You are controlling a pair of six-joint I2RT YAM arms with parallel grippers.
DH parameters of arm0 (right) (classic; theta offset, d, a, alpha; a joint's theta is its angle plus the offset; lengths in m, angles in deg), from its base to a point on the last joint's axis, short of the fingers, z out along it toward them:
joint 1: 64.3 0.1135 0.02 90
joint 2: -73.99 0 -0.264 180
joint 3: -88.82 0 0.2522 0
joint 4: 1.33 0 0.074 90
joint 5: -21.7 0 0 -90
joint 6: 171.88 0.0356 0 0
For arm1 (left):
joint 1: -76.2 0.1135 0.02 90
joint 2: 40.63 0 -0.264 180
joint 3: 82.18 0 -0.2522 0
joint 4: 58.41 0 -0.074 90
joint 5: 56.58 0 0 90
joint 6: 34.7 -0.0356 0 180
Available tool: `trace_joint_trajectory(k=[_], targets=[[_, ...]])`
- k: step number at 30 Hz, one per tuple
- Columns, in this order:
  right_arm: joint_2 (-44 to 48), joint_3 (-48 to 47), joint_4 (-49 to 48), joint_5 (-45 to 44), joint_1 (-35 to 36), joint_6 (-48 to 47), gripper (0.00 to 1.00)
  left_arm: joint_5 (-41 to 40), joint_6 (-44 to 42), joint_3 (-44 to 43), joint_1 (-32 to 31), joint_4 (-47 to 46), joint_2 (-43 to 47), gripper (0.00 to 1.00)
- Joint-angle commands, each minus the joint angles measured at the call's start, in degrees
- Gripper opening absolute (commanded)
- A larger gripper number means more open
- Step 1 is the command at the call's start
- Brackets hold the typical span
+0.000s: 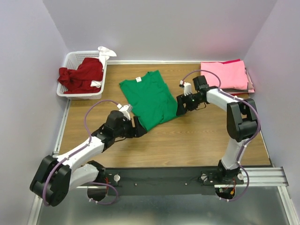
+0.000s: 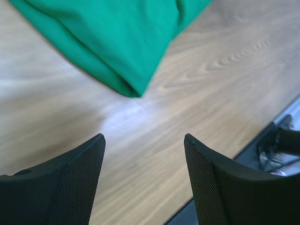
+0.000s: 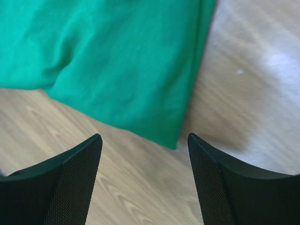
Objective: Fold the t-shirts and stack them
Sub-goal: Fold the tshirt
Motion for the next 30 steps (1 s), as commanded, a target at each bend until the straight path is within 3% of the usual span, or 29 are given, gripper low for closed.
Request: trace_joint_trajectory(k=[1,7,16,30], targets=[[0.39,1.21,-0.83,6.41,-0.99,2.15,0.80,-1.16,7.54,0.19,-3.05,-9.76,-2.80,0.74],[-1.64,2.00,-1.61,7.46,-1.43,2.50,0.77,-2.66,8.95,-0.51,-3.41,-15.21,-8.25,0.67],[-2.69,2.53,-2.32,9.22,-3.01,3.11,0.71,-2.40,8.16,-4.56,-3.76,-16.36,-18.54,0.57],[-3.57,2.62,-2.50,10.63,-3.54,3.38,0.67,-2.84,7.90,-4.73,-4.03,-18.56,-23.28,0.54]])
